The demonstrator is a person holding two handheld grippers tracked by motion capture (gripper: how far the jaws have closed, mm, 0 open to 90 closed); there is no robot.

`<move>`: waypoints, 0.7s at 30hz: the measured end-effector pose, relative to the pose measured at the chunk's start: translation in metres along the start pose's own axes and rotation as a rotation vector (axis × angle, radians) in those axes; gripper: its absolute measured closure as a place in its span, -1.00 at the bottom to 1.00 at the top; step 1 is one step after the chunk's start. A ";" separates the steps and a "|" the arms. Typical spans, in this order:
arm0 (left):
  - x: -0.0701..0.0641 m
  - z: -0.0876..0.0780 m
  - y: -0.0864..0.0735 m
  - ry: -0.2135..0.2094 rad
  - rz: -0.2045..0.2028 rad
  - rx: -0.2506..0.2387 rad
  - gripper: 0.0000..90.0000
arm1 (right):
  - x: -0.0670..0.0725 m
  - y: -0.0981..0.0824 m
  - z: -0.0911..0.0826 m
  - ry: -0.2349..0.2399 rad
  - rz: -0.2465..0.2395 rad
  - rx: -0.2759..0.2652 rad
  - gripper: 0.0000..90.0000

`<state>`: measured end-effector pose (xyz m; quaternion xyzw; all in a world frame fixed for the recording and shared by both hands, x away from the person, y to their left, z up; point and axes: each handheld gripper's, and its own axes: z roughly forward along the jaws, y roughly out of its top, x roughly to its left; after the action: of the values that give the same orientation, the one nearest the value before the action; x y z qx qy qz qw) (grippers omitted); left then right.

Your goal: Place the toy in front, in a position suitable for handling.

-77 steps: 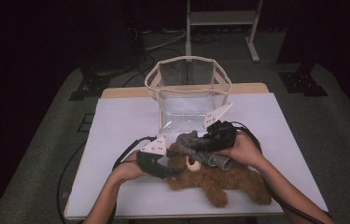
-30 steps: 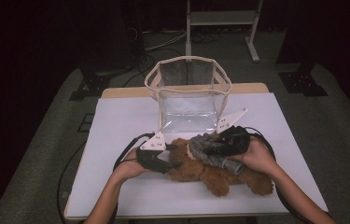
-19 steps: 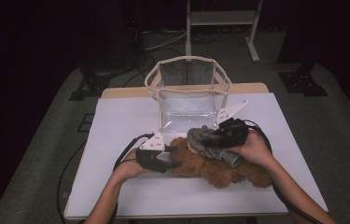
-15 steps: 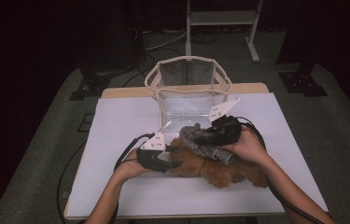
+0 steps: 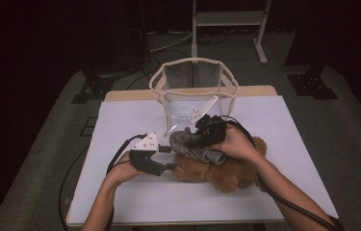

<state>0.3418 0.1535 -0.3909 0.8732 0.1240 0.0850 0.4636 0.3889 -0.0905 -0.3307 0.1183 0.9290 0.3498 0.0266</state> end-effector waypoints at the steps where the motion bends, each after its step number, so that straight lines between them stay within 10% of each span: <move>1: 0.001 -0.003 0.000 0.004 0.003 -0.001 -0.20 | -0.001 0.001 0.002 0.003 0.002 0.002 0.66; 21: 0.002 -0.017 -0.001 0.010 0.000 -0.024 -0.29 | -0.009 0.000 0.010 0.046 0.035 0.006 0.66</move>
<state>0.3388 0.1682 -0.3823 0.8672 0.1255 0.0908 0.4733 0.3987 -0.0864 -0.3384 0.1263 0.9282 0.3500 -0.0013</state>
